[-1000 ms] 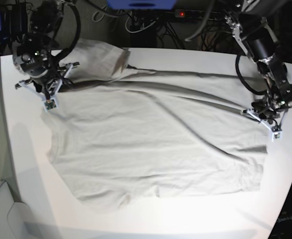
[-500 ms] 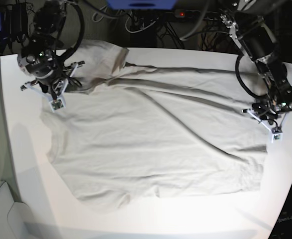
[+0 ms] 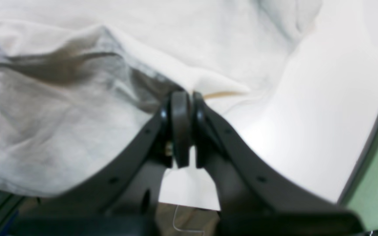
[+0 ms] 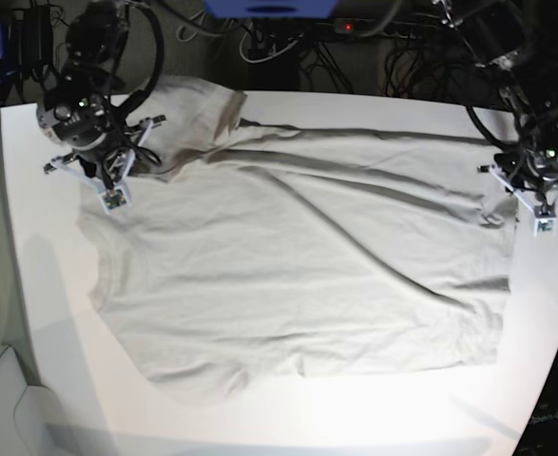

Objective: Layout the t-shirt on the table in an organized manner, then fold the t-shirt properly
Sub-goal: 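Pull the grasped edge away from the hem with both grippers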

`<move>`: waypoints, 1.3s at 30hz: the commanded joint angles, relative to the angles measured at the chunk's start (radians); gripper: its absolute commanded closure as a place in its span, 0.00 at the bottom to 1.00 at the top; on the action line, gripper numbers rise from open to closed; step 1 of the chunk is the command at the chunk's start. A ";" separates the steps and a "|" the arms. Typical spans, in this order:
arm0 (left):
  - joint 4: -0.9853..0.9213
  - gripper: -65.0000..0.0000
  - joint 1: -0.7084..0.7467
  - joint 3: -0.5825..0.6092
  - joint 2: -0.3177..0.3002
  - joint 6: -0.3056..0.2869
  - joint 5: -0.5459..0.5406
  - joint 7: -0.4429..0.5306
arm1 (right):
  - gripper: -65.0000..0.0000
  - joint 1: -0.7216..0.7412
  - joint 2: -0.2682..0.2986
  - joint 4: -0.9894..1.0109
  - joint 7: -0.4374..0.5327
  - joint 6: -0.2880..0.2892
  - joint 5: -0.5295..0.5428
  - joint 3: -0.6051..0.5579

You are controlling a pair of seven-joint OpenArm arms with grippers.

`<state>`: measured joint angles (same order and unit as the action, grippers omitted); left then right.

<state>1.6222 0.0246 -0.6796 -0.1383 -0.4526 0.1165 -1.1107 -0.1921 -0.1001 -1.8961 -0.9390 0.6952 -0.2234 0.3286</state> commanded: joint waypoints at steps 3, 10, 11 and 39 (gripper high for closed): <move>0.023 0.45 0.013 -0.002 -0.017 0.004 -0.001 0.014 | 1.00 0.012 0.001 -0.015 0.016 0.003 0.011 0.000; 0.023 0.25 0.018 -0.047 -0.016 -0.001 -0.001 0.053 | 1.00 0.012 0.003 -0.015 0.016 0.003 0.009 0.000; 0.019 0.25 0.018 -0.052 -0.016 -0.001 -0.001 0.059 | 1.00 0.012 0.004 -0.015 0.016 0.003 0.009 0.000; -0.161 1.00 0.019 -0.068 -0.007 -0.002 -0.008 0.109 | 1.00 0.006 0.007 -0.015 0.016 0.003 0.006 0.005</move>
<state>1.4548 0.0391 -0.7444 -0.1371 -0.4534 0.0864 -0.9691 -0.1947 -0.0967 -1.8961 -0.9390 0.6952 -0.2241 0.3332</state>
